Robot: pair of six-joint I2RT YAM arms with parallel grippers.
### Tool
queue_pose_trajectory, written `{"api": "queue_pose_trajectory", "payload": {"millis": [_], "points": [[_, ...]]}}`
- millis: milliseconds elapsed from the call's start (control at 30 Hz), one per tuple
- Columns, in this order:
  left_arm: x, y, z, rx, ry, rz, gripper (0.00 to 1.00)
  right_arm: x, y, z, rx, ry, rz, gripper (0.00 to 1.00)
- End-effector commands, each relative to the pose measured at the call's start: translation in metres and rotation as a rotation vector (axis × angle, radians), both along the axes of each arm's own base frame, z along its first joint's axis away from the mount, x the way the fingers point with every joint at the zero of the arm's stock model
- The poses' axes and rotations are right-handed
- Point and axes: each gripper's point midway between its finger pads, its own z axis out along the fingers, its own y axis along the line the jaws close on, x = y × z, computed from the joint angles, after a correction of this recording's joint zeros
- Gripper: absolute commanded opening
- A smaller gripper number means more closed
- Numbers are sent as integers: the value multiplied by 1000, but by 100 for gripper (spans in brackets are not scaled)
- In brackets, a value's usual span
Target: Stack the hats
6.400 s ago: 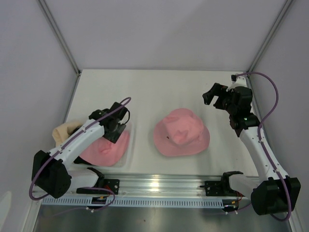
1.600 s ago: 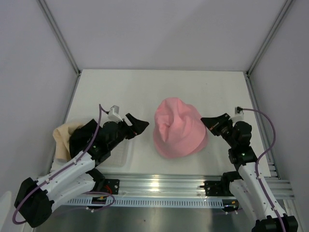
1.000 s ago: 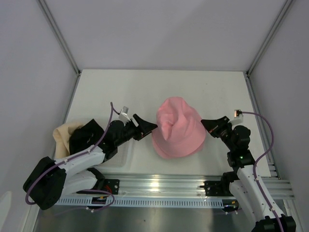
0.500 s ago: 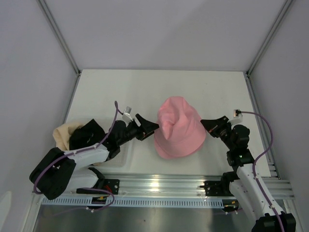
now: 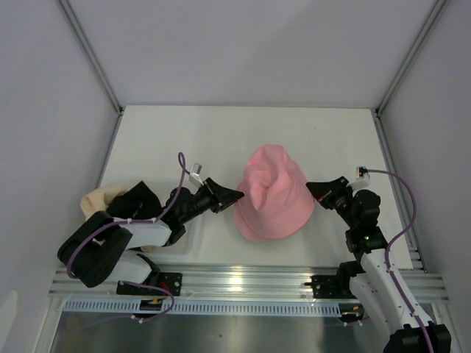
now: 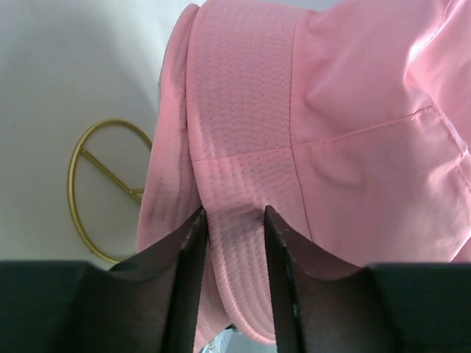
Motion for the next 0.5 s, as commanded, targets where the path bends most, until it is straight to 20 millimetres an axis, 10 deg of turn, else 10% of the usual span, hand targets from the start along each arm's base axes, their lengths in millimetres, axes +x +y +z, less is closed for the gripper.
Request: {"api": "queue_pose_trajectory", "payload": {"millis": [0, 133, 367, 467], "points": [[-1, -4, 33, -119, -120, -33, 31, 2, -2, -2, -29, -13, -7, 0], [-1, -8, 35, -141, -133, -54, 1, 2, -3, -3, -35, -11, -13, 0], [3, 5, 42, 12, -257, 5, 1, 2, -13, 8, -108, -40, -52, 0], [5, 13, 78, 87, -415, 46, 1, 0, -17, 24, -135, -75, -67, 0]]}}
